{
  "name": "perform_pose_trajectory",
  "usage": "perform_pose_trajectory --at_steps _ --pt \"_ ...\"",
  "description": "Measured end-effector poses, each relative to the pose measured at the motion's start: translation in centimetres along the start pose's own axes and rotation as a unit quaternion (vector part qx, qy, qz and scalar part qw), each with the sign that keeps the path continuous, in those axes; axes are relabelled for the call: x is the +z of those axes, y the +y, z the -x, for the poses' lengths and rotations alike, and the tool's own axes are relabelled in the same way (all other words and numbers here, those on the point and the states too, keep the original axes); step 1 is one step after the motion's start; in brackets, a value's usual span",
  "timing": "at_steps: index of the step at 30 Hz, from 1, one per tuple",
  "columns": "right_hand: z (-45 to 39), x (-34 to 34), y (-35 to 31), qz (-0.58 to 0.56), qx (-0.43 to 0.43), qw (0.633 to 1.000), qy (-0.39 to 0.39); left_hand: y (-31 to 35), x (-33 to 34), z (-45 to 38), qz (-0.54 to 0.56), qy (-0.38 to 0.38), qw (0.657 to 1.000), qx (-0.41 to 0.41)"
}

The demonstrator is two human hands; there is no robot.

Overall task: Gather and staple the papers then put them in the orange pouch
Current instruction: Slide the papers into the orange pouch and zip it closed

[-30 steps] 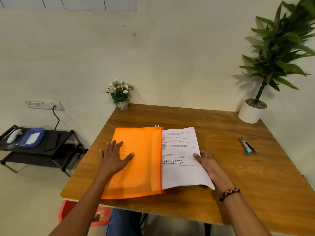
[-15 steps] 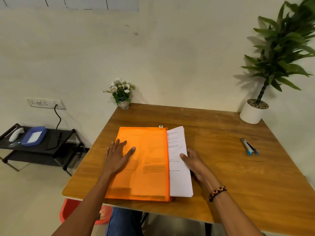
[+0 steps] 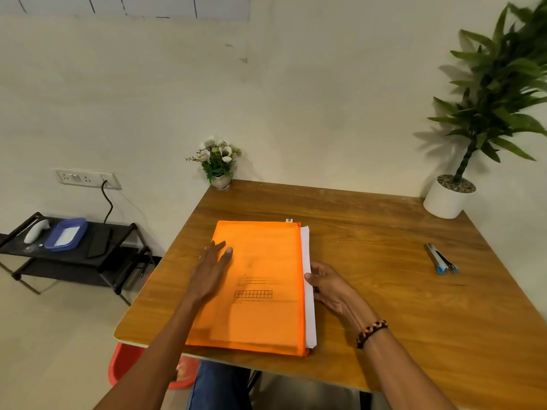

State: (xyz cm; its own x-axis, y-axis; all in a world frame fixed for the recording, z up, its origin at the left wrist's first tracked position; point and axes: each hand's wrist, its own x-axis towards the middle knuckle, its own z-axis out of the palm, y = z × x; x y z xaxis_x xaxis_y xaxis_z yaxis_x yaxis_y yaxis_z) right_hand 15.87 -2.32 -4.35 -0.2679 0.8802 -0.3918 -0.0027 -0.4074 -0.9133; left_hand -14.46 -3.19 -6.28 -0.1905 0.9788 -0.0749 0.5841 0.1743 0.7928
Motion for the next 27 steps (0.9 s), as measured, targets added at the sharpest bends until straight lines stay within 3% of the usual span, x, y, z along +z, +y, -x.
perform_pose_trajectory --at_steps 3,6,12,22,27 --pt "-0.6 -0.6 -0.3 0.230 -0.036 0.972 0.045 0.4 -0.2 0.3 0.027 -0.006 1.000 -0.007" --pt "-0.8 -1.4 -1.2 0.284 -0.002 0.958 0.035 1.0 -0.2 0.6 0.046 -0.011 0.999 -0.003" --pt "-1.3 -1.2 -1.4 0.087 0.034 0.994 0.052 1.4 -0.2 1.2 0.109 -0.016 0.994 0.005" --pt "-0.6 -1.5 -2.4 -0.050 0.112 0.990 -0.071 2.6 -0.6 1.5 0.200 -0.043 0.978 -0.037" --pt "0.4 -0.8 -2.4 0.112 0.110 0.985 -0.067 2.4 -0.8 1.6 0.189 -0.069 0.979 -0.031"
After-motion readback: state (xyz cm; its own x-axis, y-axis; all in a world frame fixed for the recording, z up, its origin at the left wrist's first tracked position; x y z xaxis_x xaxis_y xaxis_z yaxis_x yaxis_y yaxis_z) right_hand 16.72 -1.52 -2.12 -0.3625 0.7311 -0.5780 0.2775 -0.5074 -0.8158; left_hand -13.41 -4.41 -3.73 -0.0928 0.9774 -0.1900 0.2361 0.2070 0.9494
